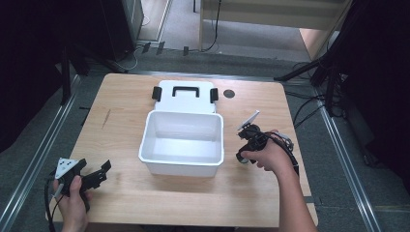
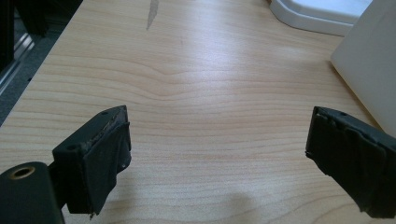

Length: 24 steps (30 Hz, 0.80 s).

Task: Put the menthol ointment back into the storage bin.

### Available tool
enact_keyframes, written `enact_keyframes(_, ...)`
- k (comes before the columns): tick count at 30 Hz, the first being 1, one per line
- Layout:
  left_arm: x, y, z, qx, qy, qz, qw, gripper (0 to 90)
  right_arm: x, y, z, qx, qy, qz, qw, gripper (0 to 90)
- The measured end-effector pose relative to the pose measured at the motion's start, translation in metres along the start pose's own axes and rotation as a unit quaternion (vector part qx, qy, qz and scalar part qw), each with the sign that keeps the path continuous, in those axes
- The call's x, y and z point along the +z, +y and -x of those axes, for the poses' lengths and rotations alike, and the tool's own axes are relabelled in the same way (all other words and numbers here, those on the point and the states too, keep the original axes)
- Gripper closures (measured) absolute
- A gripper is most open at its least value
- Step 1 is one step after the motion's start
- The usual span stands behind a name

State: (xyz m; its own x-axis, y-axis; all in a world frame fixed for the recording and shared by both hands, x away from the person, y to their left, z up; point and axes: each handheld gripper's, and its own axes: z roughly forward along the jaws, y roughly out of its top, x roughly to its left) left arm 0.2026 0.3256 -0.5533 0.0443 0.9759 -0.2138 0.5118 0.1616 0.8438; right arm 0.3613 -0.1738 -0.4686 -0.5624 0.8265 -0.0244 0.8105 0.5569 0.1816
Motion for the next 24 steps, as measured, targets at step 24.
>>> enact_keyframes(24,0.001,0.001,0.0,0.0,-0.003,-0.007,1.0,7.3,-0.043,0.02,-0.006,-0.004,-0.007,-0.008,0.9999,51.6)
